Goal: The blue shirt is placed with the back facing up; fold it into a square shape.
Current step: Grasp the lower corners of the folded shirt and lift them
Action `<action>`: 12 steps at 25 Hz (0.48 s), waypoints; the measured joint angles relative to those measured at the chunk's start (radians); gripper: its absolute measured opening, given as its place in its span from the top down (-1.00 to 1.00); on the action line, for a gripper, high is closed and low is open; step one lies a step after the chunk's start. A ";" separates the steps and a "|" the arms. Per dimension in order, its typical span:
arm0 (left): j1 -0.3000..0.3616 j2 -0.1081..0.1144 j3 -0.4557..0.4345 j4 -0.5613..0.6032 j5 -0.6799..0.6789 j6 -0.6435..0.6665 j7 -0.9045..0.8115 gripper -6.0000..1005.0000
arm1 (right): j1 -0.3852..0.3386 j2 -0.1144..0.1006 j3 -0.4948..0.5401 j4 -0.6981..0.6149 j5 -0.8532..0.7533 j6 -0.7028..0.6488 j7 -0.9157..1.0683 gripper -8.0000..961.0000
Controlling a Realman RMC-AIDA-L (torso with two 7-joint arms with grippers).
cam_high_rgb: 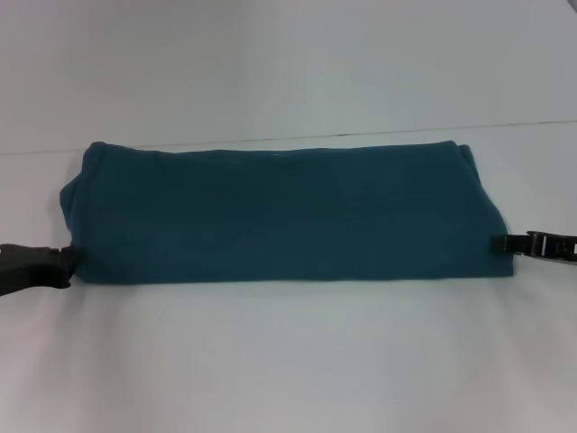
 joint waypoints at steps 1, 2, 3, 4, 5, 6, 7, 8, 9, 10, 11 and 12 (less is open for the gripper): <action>0.000 0.000 0.000 0.000 0.000 0.000 0.000 0.98 | 0.000 0.000 0.000 0.000 0.000 0.002 -0.001 0.12; 0.000 0.001 0.000 -0.001 0.000 0.000 0.000 0.98 | 0.000 0.001 0.000 0.000 0.000 0.002 -0.002 0.17; 0.000 0.001 0.000 -0.001 0.001 0.000 0.000 0.98 | 0.000 0.001 0.000 0.000 0.000 0.002 -0.003 0.22; 0.000 0.001 0.000 -0.001 0.001 0.000 0.000 0.98 | 0.000 0.002 0.000 0.000 0.000 0.003 -0.004 0.28; 0.000 0.001 0.000 -0.002 0.001 0.000 0.000 0.98 | 0.001 0.003 0.000 0.000 0.000 0.003 -0.006 0.33; 0.000 0.001 0.000 -0.002 0.001 0.000 0.000 0.98 | 0.001 0.004 0.000 0.000 0.000 0.003 -0.008 0.39; 0.000 0.001 0.000 -0.002 0.002 0.000 0.000 0.98 | 0.001 0.005 0.000 0.000 0.000 0.003 -0.010 0.44; 0.000 0.001 0.000 -0.002 0.002 0.000 0.000 0.98 | -0.001 0.005 0.002 0.000 0.001 0.003 -0.013 0.49; 0.000 0.001 0.000 -0.001 0.003 0.000 0.000 0.98 | -0.003 0.005 0.004 0.000 0.002 0.001 -0.018 0.58; 0.001 0.001 0.000 -0.001 0.003 0.000 -0.002 0.98 | -0.006 0.005 0.007 -0.001 0.004 -0.001 -0.023 0.67; 0.003 0.002 0.000 0.001 0.003 0.000 -0.005 0.98 | -0.009 0.005 0.011 -0.001 0.006 -0.003 -0.029 0.76; 0.005 0.003 0.000 0.003 0.003 0.002 -0.008 0.98 | -0.012 0.005 0.013 -0.001 0.007 -0.006 -0.033 0.85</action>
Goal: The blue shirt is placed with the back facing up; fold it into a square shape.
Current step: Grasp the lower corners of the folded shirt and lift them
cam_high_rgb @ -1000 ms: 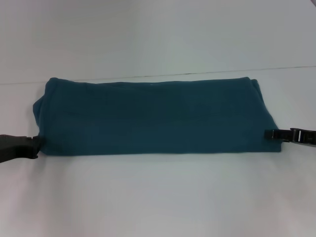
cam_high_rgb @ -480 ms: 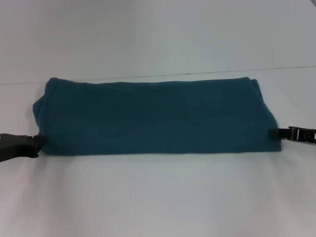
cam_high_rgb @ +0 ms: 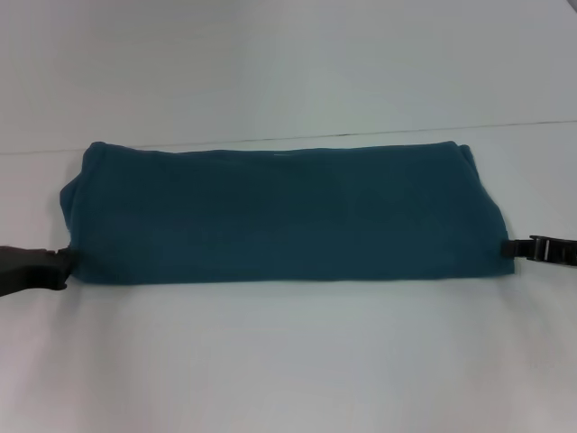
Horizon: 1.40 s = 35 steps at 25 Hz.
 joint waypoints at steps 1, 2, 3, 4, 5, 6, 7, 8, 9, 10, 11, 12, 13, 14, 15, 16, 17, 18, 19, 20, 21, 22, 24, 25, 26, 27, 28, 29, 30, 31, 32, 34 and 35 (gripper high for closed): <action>0.003 0.001 0.000 0.004 0.000 0.005 -0.003 0.98 | -0.004 0.000 0.002 0.000 0.001 -0.001 -0.002 0.94; 0.005 0.001 0.000 0.007 0.001 0.009 -0.004 0.98 | -0.007 0.000 0.003 -0.002 0.001 -0.002 -0.003 0.94; 0.008 0.001 0.000 0.013 0.001 0.015 -0.006 0.98 | -0.010 0.000 0.004 -0.003 0.001 -0.002 -0.004 0.95; 0.011 0.001 0.000 0.019 0.003 0.023 -0.009 0.98 | -0.013 0.000 0.005 -0.004 0.001 -0.002 -0.005 0.95; 0.012 0.001 0.000 0.024 0.007 0.029 -0.012 0.98 | -0.016 0.001 0.007 -0.006 0.001 -0.003 -0.006 0.95; 0.013 0.001 0.000 0.029 0.013 0.035 -0.017 0.98 | -0.019 0.001 0.008 -0.008 0.001 -0.006 -0.008 0.96; 0.014 0.001 0.000 0.036 0.021 0.043 -0.024 0.98 | -0.021 0.001 0.012 -0.009 0.001 -0.010 -0.011 0.96; 0.015 0.000 -0.001 0.042 0.029 0.051 -0.029 0.98 | -0.022 0.001 0.018 -0.010 0.001 -0.018 -0.017 0.96; 0.016 0.000 -0.002 0.048 0.034 0.058 -0.033 0.98 | -0.024 0.001 0.027 -0.010 0.001 -0.025 -0.023 0.96; 0.018 -0.001 -0.002 0.054 0.037 0.062 -0.036 0.98 | -0.025 0.001 0.039 -0.010 0.001 -0.033 -0.030 0.96; 0.023 -0.003 -0.001 0.068 0.040 0.073 -0.039 0.98 | -0.027 0.001 0.053 -0.010 0.001 -0.043 -0.039 0.96; 0.026 -0.004 -0.001 0.074 0.040 0.078 -0.040 0.97 | -0.029 0.001 0.063 -0.010 0.001 -0.049 -0.046 0.96; 0.031 -0.005 -0.001 0.086 0.040 0.087 -0.041 0.97 | -0.032 0.001 0.074 -0.011 0.001 -0.058 -0.053 0.96; 0.037 -0.007 0.000 0.100 0.040 0.101 -0.042 0.97 | -0.034 0.001 0.085 -0.011 0.001 -0.067 -0.058 0.96; 0.040 -0.008 -0.001 0.109 0.040 0.111 -0.042 0.97 | -0.037 0.001 0.095 -0.012 0.001 -0.074 -0.062 0.96; 0.044 -0.008 -0.003 0.115 0.041 0.122 -0.042 0.97 | -0.040 0.001 0.102 -0.012 0.001 -0.078 -0.064 0.96; 0.049 -0.009 -0.005 0.122 0.043 0.132 -0.043 0.97 | -0.044 0.001 0.106 -0.012 0.000 -0.081 -0.067 0.96; 0.053 -0.009 -0.006 0.126 0.046 0.140 -0.043 0.97 | -0.048 0.001 0.110 -0.012 0.000 -0.083 -0.068 0.96; 0.056 -0.009 -0.007 0.128 0.048 0.142 -0.044 0.97 | -0.053 0.001 0.112 -0.012 0.000 -0.084 -0.069 0.96; 0.060 -0.009 -0.007 0.129 0.051 0.145 -0.044 0.97 | -0.056 0.000 0.112 -0.012 0.000 -0.085 -0.070 0.96; 0.063 -0.010 -0.007 0.129 0.054 0.146 -0.045 0.97 | -0.059 0.000 0.113 -0.012 0.000 -0.088 -0.071 0.96; 0.065 -0.010 -0.007 0.130 0.057 0.146 -0.045 0.97 | -0.060 0.000 0.113 -0.012 0.000 -0.090 -0.073 0.96; 0.068 -0.012 -0.008 0.129 0.064 0.147 -0.045 0.96 | -0.064 0.000 0.114 -0.012 0.000 -0.092 -0.077 0.96; 0.068 -0.013 -0.009 0.129 0.067 0.147 -0.045 0.96 | -0.064 0.001 0.114 -0.012 0.000 -0.093 -0.078 0.95; 0.069 -0.013 -0.009 0.129 0.069 0.147 -0.045 0.96 | -0.065 0.001 0.114 -0.012 0.000 -0.093 -0.079 0.95; 0.069 -0.014 -0.008 0.129 0.069 0.147 -0.045 0.96 | -0.064 0.001 0.114 -0.012 0.000 -0.093 -0.080 0.95; 0.069 -0.014 -0.006 0.129 0.070 0.147 -0.045 0.96 | -0.064 0.001 0.114 -0.012 0.000 -0.094 -0.081 0.94; 0.069 -0.014 -0.004 0.129 0.070 0.147 -0.045 0.96 | -0.063 0.002 0.114 -0.012 0.000 -0.095 -0.081 0.94; 0.069 -0.015 -0.003 0.129 0.070 0.147 -0.045 0.96 | -0.063 0.002 0.114 -0.012 0.000 -0.097 -0.081 0.93; 0.069 -0.015 -0.003 0.129 0.070 0.147 -0.045 0.96 | -0.063 0.002 0.114 -0.012 0.000 -0.099 -0.081 0.93; 0.069 -0.015 -0.003 0.129 0.070 0.147 -0.045 0.96 | -0.063 0.002 0.115 -0.012 0.000 -0.101 -0.081 0.93; 0.069 -0.015 -0.006 0.130 0.070 0.148 -0.047 0.96 | -0.062 0.003 0.118 -0.012 0.000 -0.104 -0.081 0.92; 0.069 -0.015 -0.007 0.130 0.070 0.149 -0.053 0.95 | -0.062 0.003 0.119 -0.012 0.000 -0.106 -0.082 0.92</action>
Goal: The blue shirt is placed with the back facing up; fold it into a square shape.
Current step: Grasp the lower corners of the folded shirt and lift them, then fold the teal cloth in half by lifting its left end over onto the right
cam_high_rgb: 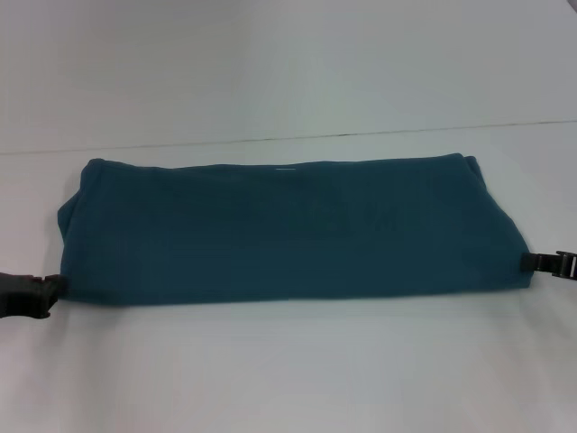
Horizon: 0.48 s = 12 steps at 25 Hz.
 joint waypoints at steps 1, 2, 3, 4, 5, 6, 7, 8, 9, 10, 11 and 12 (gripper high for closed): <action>0.000 0.000 0.000 0.000 0.000 0.000 -0.003 0.95 | 0.001 0.000 0.001 0.000 0.000 -0.005 0.000 0.91; 0.000 0.000 0.001 0.001 0.000 0.001 -0.007 0.95 | 0.002 0.000 0.001 0.000 0.000 -0.011 0.000 0.91; 0.000 0.000 0.002 0.002 0.000 0.002 -0.012 0.95 | 0.004 0.000 0.001 0.000 0.000 -0.018 -0.001 0.91; 0.000 0.000 0.003 0.004 0.001 0.004 -0.016 0.95 | 0.006 0.000 0.002 0.000 0.000 -0.024 -0.001 0.90; 0.000 0.000 0.004 0.007 0.002 0.007 -0.017 0.95 | 0.008 -0.001 0.004 -0.001 0.000 -0.031 -0.001 0.90; -0.001 0.000 0.005 0.013 0.003 0.014 -0.020 0.95 | 0.008 -0.002 0.008 -0.004 0.000 -0.035 -0.001 0.89; 0.000 0.000 0.005 0.022 0.004 0.019 -0.025 0.95 | 0.009 -0.003 0.012 -0.009 0.003 -0.039 -0.001 0.89; 0.003 -0.003 0.004 0.039 0.004 0.023 -0.033 0.95 | 0.009 -0.004 0.017 -0.015 0.007 -0.043 -0.001 0.82; 0.005 -0.004 0.004 0.048 0.004 0.023 -0.036 0.95 | 0.005 -0.003 0.028 -0.038 0.028 -0.058 -0.001 0.75; 0.009 -0.008 0.001 0.070 0.004 0.023 -0.045 0.87 | 0.005 -0.003 0.028 -0.038 0.028 -0.058 -0.001 0.68; 0.013 -0.010 0.000 0.086 0.004 0.022 -0.051 0.79 | 0.002 -0.003 0.033 -0.050 0.039 -0.064 -0.001 0.61; 0.017 -0.013 -0.001 0.108 0.004 0.018 -0.061 0.71 | -0.001 -0.002 0.039 -0.065 0.051 -0.074 -0.001 0.54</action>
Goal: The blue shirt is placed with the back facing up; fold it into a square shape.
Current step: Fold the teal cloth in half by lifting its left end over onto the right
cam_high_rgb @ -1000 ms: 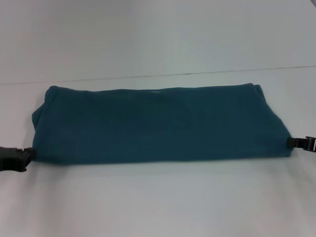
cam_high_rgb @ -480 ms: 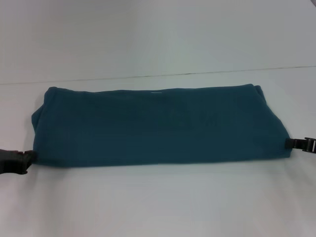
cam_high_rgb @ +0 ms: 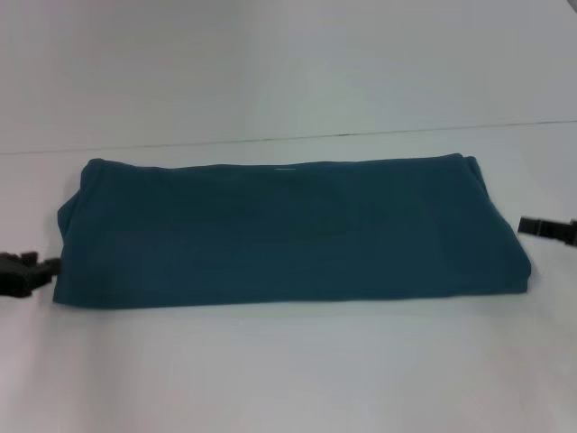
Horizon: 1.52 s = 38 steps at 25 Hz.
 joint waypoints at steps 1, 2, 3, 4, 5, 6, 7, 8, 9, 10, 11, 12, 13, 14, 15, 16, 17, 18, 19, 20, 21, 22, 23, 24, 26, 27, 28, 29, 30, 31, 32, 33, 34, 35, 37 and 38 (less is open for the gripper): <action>0.003 -0.001 0.000 0.021 0.000 -0.003 -0.013 0.64 | -0.002 0.001 0.006 -0.014 0.011 -0.008 0.000 0.47; 0.006 -0.002 -0.001 0.039 0.000 -0.005 -0.027 0.56 | -0.003 0.001 0.013 -0.026 0.023 -0.014 0.000 0.37; 0.007 -0.003 -0.001 0.053 0.000 -0.006 -0.037 0.50 | -0.004 0.001 0.017 -0.033 0.033 -0.018 0.000 0.26; 0.007 -0.003 -0.002 0.064 0.000 -0.006 -0.049 0.43 | -0.004 0.000 0.020 -0.039 0.044 -0.022 0.000 0.16; 0.006 -0.003 -0.002 0.069 -0.001 -0.005 -0.055 0.37 | -0.003 -0.003 0.021 -0.043 0.055 -0.024 0.000 0.06; 0.005 -0.004 -0.001 0.072 -0.002 -0.003 -0.061 0.31 | 0.000 -0.004 0.021 -0.044 0.061 -0.025 0.000 -0.05; 0.002 -0.005 0.001 0.072 -0.004 -0.001 -0.065 0.25 | 0.005 -0.004 0.021 -0.044 0.065 -0.027 -0.001 -0.10; 0.002 -0.005 0.001 0.072 -0.004 -0.001 -0.065 0.19 | 0.011 -0.004 0.019 -0.042 0.067 -0.028 -0.004 -0.16; 0.001 -0.005 0.002 0.071 -0.005 0.000 -0.067 0.12 | 0.016 -0.003 0.018 -0.040 0.068 -0.028 -0.007 -0.22; -0.003 -0.008 0.006 0.056 -0.011 0.002 -0.071 0.03 | 0.023 -0.001 0.014 -0.035 0.068 -0.030 -0.014 -0.27; -0.007 -0.009 0.007 0.037 -0.019 0.003 -0.072 -0.07 | 0.029 0.002 0.013 -0.031 0.068 -0.033 -0.019 -0.33; -0.008 -0.010 0.007 0.031 -0.022 0.003 -0.072 -0.17 | 0.034 0.005 0.011 -0.028 0.068 -0.038 -0.023 -0.39; -0.009 -0.010 0.007 0.021 -0.027 0.003 -0.072 -0.27 | 0.038 0.008 0.011 -0.027 0.072 -0.041 -0.024 -0.45; -0.010 -0.010 0.007 0.013 -0.031 0.003 -0.072 -0.36 | 0.041 0.012 0.011 -0.026 0.077 -0.043 -0.025 -0.50; -0.011 -0.010 0.007 -0.001 -0.039 0.001 -0.071 -0.43 | 0.043 0.017 0.011 -0.026 0.085 -0.045 -0.027 -0.50; -0.011 -0.010 0.007 -0.011 -0.042 -0.003 -0.070 -0.50 | 0.045 0.020 0.011 -0.026 0.091 -0.045 -0.029 -0.50; -0.012 -0.010 0.007 -0.020 -0.047 -0.012 -0.067 -0.56 | 0.047 0.024 0.010 -0.026 0.097 -0.045 -0.032 -0.50; -0.012 -0.010 0.007 -0.028 -0.049 -0.018 -0.066 -0.63 | 0.049 0.029 0.010 -0.026 0.100 -0.046 -0.035 -0.50; -0.012 -0.010 0.007 -0.036 -0.049 -0.030 -0.065 -0.70 | 0.051 0.033 0.010 -0.026 0.107 -0.046 -0.040 -0.50; -0.012 -0.010 0.007 -0.044 -0.049 -0.042 -0.065 -0.69 | 0.053 0.036 0.009 -0.025 0.111 -0.046 -0.043 -0.49; -0.012 -0.010 0.007 -0.053 -0.048 -0.055 -0.065 -0.69 | 0.055 0.040 0.009 -0.023 0.115 -0.046 -0.047 -0.49; -0.012 -0.010 0.007 -0.059 -0.046 -0.064 -0.064 -0.69 | 0.056 0.042 0.009 -0.022 0.120 -0.046 -0.050 -0.49; -0.012 -0.010 0.007 -0.068 -0.042 -0.076 -0.064 -0.69 | 0.058 0.044 0.009 -0.019 0.123 -0.046 -0.052 -0.49; -0.013 -0.010 0.007 -0.073 -0.039 -0.082 -0.064 -0.69 | 0.059 0.045 0.009 -0.017 0.125 -0.046 -0.054 -0.49; -0.011 -0.010 0.007 -0.077 -0.040 -0.092 -0.064 -0.69 | 0.061 0.047 0.009 -0.015 0.128 -0.044 -0.057 -0.49; -0.009 -0.010 0.007 -0.077 -0.042 -0.093 -0.064 -0.69 | 0.062 0.048 0.009 -0.014 0.128 -0.044 -0.058 -0.49; -0.005 -0.010 0.006 -0.072 -0.050 -0.093 -0.063 -0.69 | 0.062 0.049 0.009 -0.014 0.128 -0.042 -0.060 -0.49; -0.001 -0.010 0.004 -0.064 -0.058 -0.090 -0.063 -0.69 | 0.062 0.050 0.010 -0.014 0.128 -0.042 -0.063 -0.49; 0.001 -0.010 0.003 -0.056 -0.064 -0.088 -0.063 -0.69 | 0.061 0.051 0.012 -0.014 0.128 -0.042 -0.065 -0.49; 0.003 -0.010 0.001 -0.047 -0.068 -0.080 -0.064 -0.69 | 0.060 0.051 0.015 -0.013 0.128 -0.042 -0.067 -0.49; 0.004 -0.010 -0.001 -0.038 -0.072 -0.071 -0.065 -0.69 | 0.059 0.052 0.016 -0.013 0.128 -0.043 -0.067 -0.49; 0.005 -0.010 -0.001 -0.028 -0.078 -0.059 -0.066 -0.69 | 0.059 0.052 0.017 -0.013 0.128 -0.043 -0.068 -0.49; 0.005 -0.010 -0.002 -0.023 -0.081 -0.047 -0.066 -0.69 | 0.057 0.052 0.017 -0.012 0.128 -0.043 -0.068 -0.49; 0.005 -0.010 -0.001 -0.018 -0.087 -0.029 -0.066 -0.69 | 0.056 0.052 0.017 -0.012 0.128 -0.043 -0.068 -0.49; 0.004 -0.009 0.000 -0.012 -0.103 0.019 -0.062 -0.69 | 0.053 0.052 0.018 -0.011 0.128 -0.041 -0.069 -0.49; 0.002 -0.009 0.001 -0.011 -0.112 0.044 -0.057 -0.69 | 0.052 0.052 0.018 -0.008 0.128 -0.041 -0.071 -0.49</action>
